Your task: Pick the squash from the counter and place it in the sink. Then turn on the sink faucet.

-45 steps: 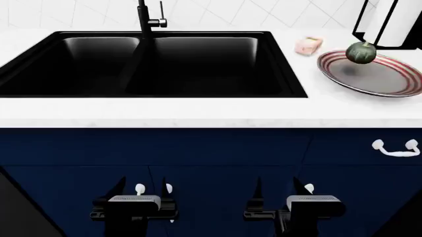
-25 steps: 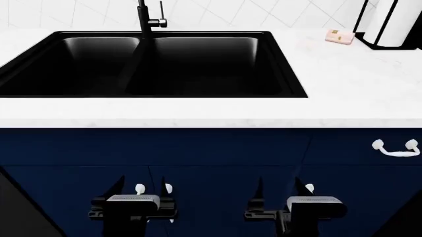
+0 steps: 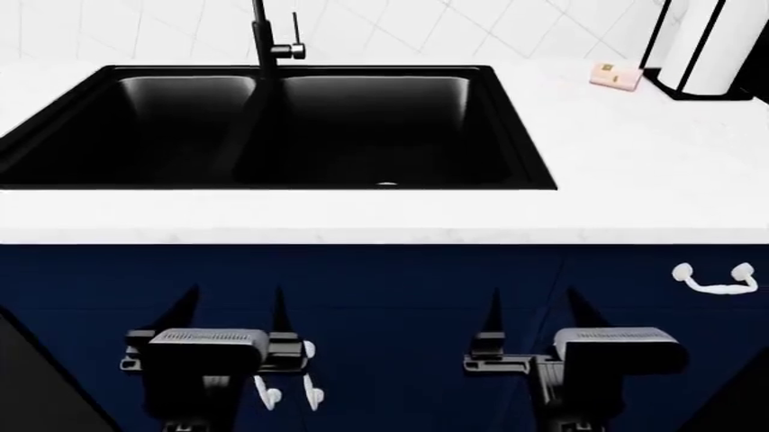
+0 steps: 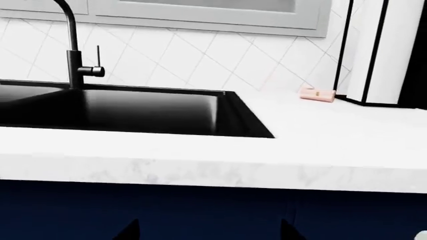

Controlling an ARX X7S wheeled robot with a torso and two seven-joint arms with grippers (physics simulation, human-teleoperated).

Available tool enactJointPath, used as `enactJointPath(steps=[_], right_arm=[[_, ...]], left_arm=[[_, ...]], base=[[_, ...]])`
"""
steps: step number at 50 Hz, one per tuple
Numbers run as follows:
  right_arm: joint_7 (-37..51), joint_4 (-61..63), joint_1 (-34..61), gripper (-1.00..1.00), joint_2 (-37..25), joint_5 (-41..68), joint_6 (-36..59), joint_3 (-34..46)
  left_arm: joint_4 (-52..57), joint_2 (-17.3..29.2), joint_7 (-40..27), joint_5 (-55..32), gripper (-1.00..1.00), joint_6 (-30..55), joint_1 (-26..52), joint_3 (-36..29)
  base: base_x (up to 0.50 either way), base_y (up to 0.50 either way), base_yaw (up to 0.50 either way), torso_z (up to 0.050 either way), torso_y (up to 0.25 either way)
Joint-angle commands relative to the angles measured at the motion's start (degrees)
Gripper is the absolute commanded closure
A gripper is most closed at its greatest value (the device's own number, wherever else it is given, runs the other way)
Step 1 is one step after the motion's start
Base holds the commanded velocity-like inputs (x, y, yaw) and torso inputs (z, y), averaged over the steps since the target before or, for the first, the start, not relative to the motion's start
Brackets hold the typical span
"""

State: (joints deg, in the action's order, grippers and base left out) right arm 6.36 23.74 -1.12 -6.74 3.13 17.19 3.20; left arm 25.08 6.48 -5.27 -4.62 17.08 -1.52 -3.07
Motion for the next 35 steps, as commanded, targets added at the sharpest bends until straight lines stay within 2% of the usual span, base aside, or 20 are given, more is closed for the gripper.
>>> enactJointPath(steps=[1, 24, 28, 35], right_arm=[[0.93, 2.93, -0.13, -1.0, -1.15, 0.44, 2.0, 0.23], [2.25, 3.39, -0.76, -1.0, -2.39, 1.15, 1.79, 0.79], [1.68, 3.81, -1.08, -1.0, -2.38, 3.06, 1.22, 0.07], [2.31, 3.54, -0.51, -1.0, -2.88, 2.09, 2.16, 1.09]], left_arm=[[3.61, 1.09, -0.82, -0.89, -1.0, 1.33, -0.72, -0.17], [4.58, 2.17, -2.23, -2.13, -1.0, 0.7, -1.48, -0.67], [3.25, 2.35, -2.34, -2.21, -1.0, 0.03, -0.89, -0.71], [3.45, 2.53, -2.78, -2.71, -1.0, -0.08, -0.97, -0.69]], base=[[0.0, 0.0, 0.0, 0.05, 0.0], [0.0, 0.0, 0.0, 0.05, 0.0], [0.0, 0.0, 0.0, 0.0, 0.0], [0.0, 0.5, 0.0, 0.0, 0.0]])
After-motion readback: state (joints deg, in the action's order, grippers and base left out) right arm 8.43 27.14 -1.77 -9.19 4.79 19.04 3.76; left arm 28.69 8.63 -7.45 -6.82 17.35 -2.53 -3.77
